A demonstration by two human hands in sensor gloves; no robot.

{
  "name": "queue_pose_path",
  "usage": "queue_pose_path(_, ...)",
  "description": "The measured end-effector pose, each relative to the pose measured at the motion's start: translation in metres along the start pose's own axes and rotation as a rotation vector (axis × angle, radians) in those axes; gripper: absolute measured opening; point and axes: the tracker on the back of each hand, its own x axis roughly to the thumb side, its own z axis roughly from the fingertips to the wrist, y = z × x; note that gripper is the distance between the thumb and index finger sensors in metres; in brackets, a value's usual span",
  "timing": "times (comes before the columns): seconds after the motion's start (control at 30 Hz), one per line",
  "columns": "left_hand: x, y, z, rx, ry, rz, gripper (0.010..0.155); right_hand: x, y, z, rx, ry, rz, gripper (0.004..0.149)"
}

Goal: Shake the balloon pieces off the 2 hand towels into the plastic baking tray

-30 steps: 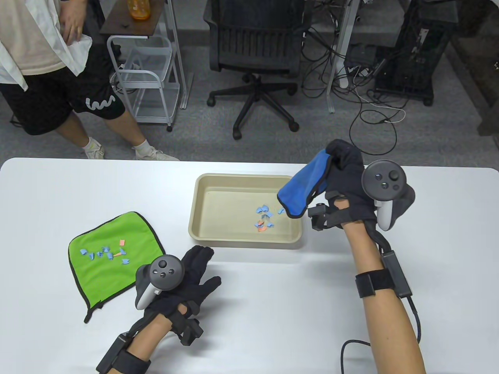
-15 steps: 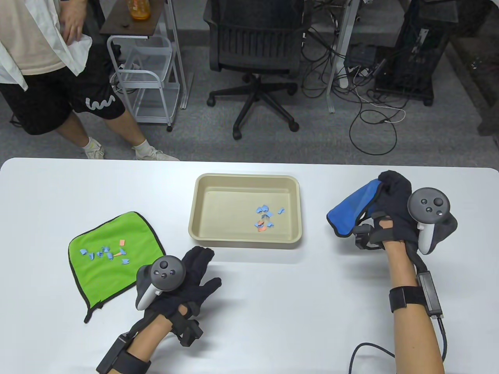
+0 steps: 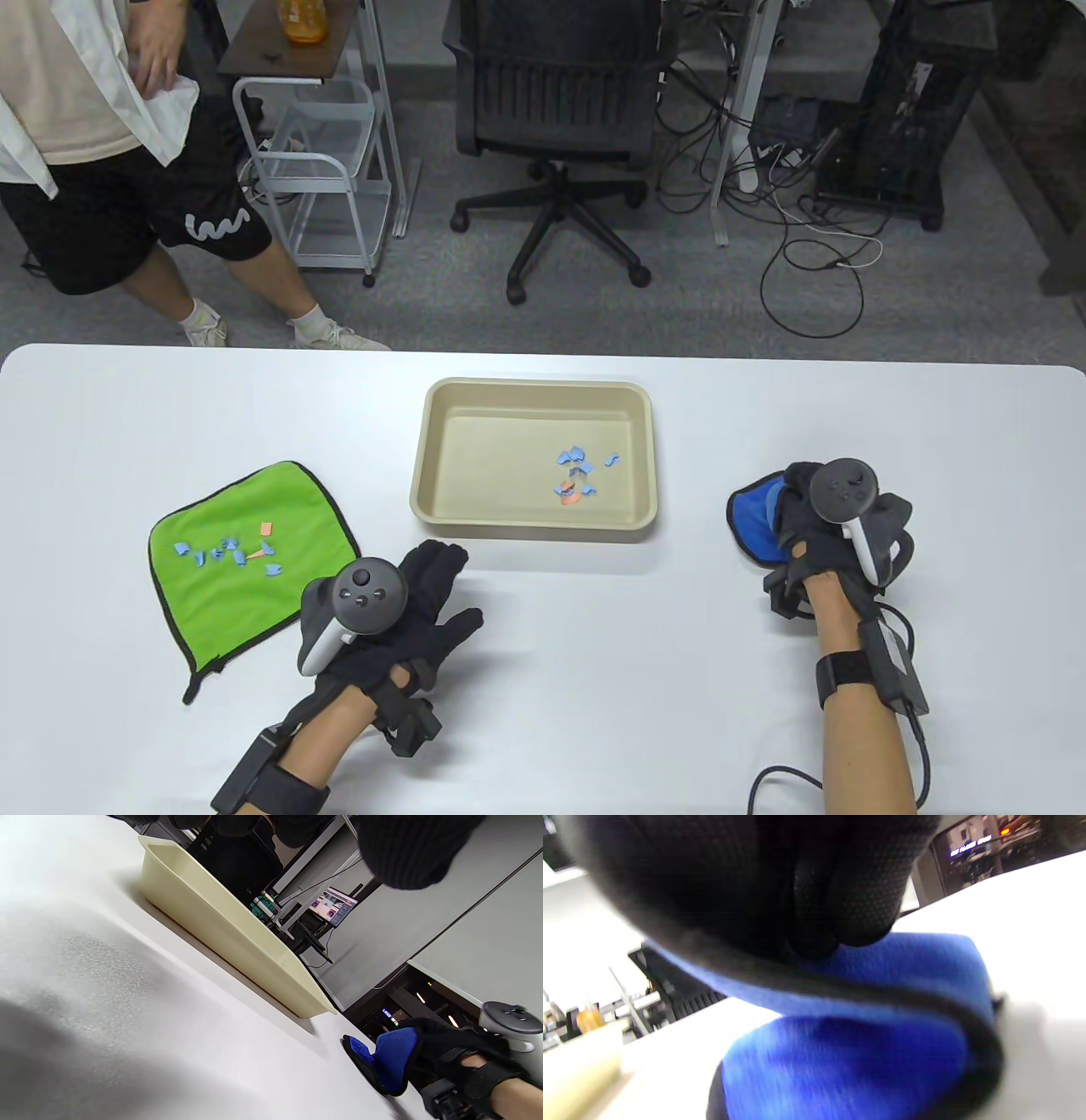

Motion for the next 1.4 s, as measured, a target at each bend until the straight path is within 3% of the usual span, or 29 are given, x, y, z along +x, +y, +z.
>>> queue_pose_path(0.13,0.0,-0.001,0.0,-0.007,0.005,-0.003,0.081,0.0,0.025,0.001,0.088,-0.001,0.042,0.04)
queue_pose_path(0.2,0.0,-0.001,0.0,-0.007,0.004,-0.005,0.081,0.001,0.027,0.002,0.064,-0.015,0.073,0.041)
queue_pose_path(0.3,0.0,-0.001,0.0,-0.005,0.004,-0.004,0.081,0.002,0.025,0.003,0.123,-0.03,0.071,0.045)
queue_pose_path(0.47,0.001,0.0,0.0,-0.003,-0.002,-0.007,0.081,0.005,0.006,0.009,0.168,-0.053,-0.02,0.054)
queue_pose_path(0.7,0.003,-0.001,0.0,-0.003,-0.012,-0.011,0.081,0.034,-0.045,0.031,0.106,-0.187,-0.117,0.058)
queue_pose_path(0.9,0.003,-0.001,0.001,-0.002,-0.022,-0.009,0.081,0.085,-0.064,0.083,0.031,-0.383,-0.288,0.066)
queue_pose_path(1.03,0.004,-0.003,0.001,-0.002,-0.029,-0.011,0.081,0.111,-0.048,0.126,0.088,-0.497,-0.304,0.069)
queue_pose_path(1.13,0.004,-0.006,0.001,-0.009,-0.035,-0.022,0.081,0.128,-0.013,0.162,0.181,-0.58,-0.252,0.072)
queue_pose_path(1.3,0.004,-0.012,0.0,-0.03,-0.033,-0.039,0.081,0.134,0.031,0.188,0.241,-0.638,-0.167,0.073)
queue_pose_path(1.4,0.003,-0.016,-0.001,-0.042,-0.03,-0.044,0.081,0.136,0.043,0.192,0.285,-0.654,-0.097,0.075)
